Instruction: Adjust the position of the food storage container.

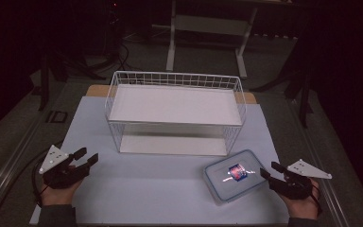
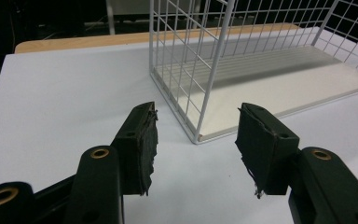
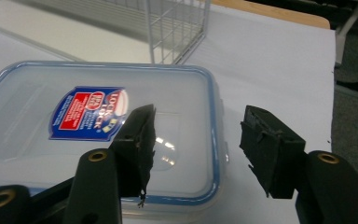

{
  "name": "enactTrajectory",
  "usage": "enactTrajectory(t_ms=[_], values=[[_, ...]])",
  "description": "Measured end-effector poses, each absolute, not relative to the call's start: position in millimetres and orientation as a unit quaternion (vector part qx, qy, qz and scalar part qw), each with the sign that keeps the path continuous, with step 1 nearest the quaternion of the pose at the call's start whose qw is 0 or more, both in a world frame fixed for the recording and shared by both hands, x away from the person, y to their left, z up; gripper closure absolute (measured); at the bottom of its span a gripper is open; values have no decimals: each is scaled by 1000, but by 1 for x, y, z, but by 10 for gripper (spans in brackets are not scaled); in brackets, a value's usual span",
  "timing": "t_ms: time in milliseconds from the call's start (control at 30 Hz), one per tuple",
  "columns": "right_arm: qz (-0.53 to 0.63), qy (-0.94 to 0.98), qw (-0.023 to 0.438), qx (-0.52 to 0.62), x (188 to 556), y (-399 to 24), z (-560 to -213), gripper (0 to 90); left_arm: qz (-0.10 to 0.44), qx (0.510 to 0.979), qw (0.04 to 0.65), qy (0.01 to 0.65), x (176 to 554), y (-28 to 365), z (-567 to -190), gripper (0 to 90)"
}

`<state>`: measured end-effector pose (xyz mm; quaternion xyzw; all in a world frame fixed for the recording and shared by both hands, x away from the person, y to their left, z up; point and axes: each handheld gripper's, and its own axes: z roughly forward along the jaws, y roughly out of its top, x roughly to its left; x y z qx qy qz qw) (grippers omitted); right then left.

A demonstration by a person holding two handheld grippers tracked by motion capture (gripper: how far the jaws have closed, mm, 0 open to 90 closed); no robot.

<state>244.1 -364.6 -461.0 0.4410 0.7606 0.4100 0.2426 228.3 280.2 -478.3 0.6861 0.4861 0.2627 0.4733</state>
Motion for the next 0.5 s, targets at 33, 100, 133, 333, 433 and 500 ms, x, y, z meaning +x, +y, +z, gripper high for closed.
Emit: enactTrajectory(t_ms=[33,100,133,333,433,500], values=[[411,759,240,445,245,-366,-461,447,261,686,473,487,228,280,-478,465],[412,757,239,448,244,-367,-462,462,262,688,473,484,229,280,-478,465],[412,757,239,448,244,-367,-462,462,262,688,473,484,229,280,-478,465],[413,739,248,470,247,-375,-462,656,267,690,469,482,228,278,-478,461],[414,731,250,481,250,-378,-462,813,269,690,468,483,229,278,-478,450],[415,727,243,489,253,-381,-463,887,270,690,467,483,229,278,-478,444]])
